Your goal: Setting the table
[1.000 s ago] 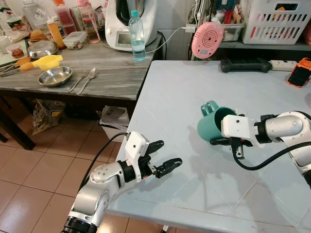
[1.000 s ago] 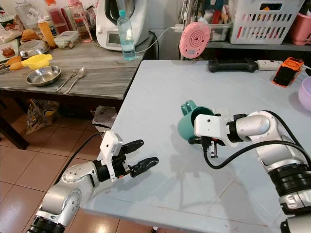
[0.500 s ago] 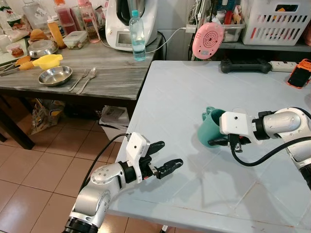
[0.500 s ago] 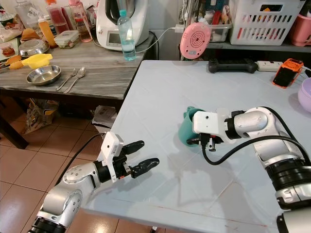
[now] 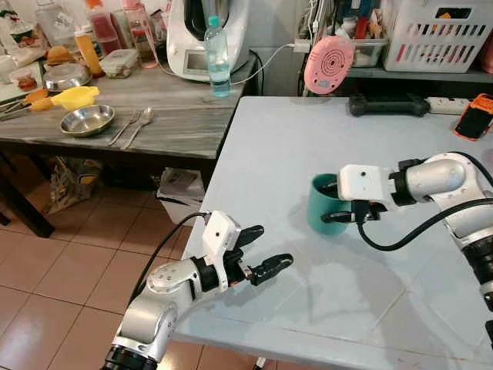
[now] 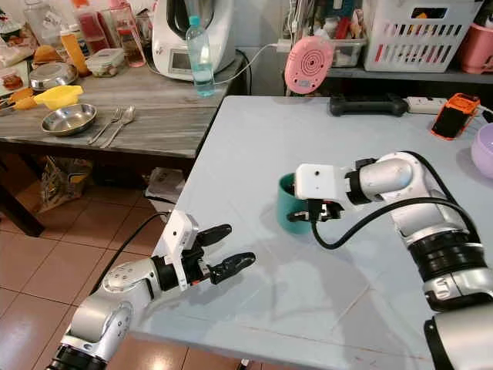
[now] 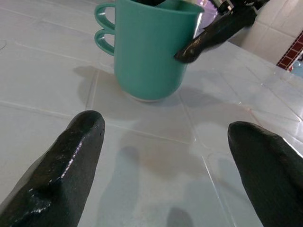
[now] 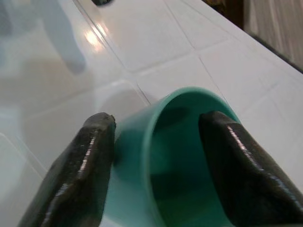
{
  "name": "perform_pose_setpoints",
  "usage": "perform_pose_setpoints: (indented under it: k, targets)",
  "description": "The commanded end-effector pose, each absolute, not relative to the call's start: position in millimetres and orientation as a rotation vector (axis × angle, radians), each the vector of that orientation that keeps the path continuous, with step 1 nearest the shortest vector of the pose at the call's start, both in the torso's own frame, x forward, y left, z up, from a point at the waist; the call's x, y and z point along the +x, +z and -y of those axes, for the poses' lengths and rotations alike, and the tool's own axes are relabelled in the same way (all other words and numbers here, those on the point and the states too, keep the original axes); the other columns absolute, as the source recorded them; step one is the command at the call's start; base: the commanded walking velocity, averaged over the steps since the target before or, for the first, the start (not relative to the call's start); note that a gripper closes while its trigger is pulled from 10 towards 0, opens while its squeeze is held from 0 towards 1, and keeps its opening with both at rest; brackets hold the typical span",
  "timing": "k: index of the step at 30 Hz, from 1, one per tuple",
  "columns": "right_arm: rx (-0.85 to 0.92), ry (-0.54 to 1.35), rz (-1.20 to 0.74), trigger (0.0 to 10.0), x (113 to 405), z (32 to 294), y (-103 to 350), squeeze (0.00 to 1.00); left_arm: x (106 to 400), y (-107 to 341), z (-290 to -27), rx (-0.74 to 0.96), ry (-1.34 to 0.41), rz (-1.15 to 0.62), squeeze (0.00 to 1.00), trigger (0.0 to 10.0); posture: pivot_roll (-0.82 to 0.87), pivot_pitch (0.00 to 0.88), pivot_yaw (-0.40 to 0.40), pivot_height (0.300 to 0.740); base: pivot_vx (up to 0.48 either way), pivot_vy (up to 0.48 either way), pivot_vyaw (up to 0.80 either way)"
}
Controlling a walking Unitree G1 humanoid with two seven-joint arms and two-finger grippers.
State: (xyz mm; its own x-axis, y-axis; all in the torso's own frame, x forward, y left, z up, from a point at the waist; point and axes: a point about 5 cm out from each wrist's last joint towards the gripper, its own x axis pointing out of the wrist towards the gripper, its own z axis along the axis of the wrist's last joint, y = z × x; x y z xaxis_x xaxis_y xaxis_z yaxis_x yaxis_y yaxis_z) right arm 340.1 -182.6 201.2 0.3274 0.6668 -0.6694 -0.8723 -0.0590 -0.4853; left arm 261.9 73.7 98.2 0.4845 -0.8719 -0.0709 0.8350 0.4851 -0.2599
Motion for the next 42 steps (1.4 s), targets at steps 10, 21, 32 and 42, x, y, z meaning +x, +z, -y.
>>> perform_pose_setpoints:
  k: [10,21,32,42]
  targets:
    - [-1.064,1.301,-0.194,10.0,347.1,170.0,216.0,1.00,261.8,101.7,-72.6,-0.172,-1.044,-0.192,0.00,10.0,-0.11,0.000,0.020,0.740,0.000,0.000,0.00]
    - [-1.022,1.241,-0.137,10.0,346.4,177.5,228.6,1.00,260.6,100.1,-76.5,-0.161,-1.040,-0.199,0.00,10.0,-0.11,0.000,0.036,0.740,0.000,0.000,0.00]
    - [-0.952,1.151,-0.030,10.0,353.4,179.5,259.9,1.00,262.4,102.6,-78.2,-0.154,-1.037,-0.194,0.00,10.0,-0.11,0.000,0.038,0.740,0.000,0.000,0.00]
    - [-0.761,0.878,0.140,10.0,359.4,203.6,278.8,1.00,261.9,103.0,-82.5,-0.153,-1.018,-0.191,0.00,10.0,-0.09,0.000,0.025,0.740,0.000,0.000,0.00]
